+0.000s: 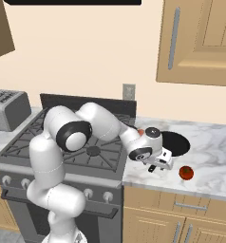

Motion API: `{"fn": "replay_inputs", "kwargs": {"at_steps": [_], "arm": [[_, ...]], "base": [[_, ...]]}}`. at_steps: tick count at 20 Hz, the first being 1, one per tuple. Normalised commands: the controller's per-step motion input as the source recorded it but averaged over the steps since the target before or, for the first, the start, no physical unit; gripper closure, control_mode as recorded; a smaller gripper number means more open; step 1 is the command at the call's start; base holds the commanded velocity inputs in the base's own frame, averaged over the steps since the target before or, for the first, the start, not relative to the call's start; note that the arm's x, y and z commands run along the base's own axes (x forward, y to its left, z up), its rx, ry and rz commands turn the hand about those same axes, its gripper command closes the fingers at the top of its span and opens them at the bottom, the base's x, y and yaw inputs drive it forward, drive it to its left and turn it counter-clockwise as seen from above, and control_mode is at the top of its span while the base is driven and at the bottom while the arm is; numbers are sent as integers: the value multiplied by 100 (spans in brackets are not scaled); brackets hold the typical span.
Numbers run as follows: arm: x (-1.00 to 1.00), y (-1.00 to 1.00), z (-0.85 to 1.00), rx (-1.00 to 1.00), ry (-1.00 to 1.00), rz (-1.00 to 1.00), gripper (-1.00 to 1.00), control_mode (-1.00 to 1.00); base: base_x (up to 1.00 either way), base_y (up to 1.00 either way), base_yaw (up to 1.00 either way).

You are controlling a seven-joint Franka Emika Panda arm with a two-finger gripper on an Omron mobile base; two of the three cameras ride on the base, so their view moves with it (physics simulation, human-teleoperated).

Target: Place the pan on the front right burner on the stove. Then place the tomato and the onion in the pan and turn on the front right burner.

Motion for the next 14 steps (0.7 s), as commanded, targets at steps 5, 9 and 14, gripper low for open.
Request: {"fn": "replay_inputs", "kwargs": {"at_steps": [5, 9, 14], "arm": [[0, 0, 0, 0, 0, 0, 100, -100], [0, 0, 0, 0, 0, 0, 100, -100], [0, 0, -1, 0, 0, 0, 100, -100]], "base": [[0, 0, 0], [0, 0, 0], [0, 0, 0]]}}
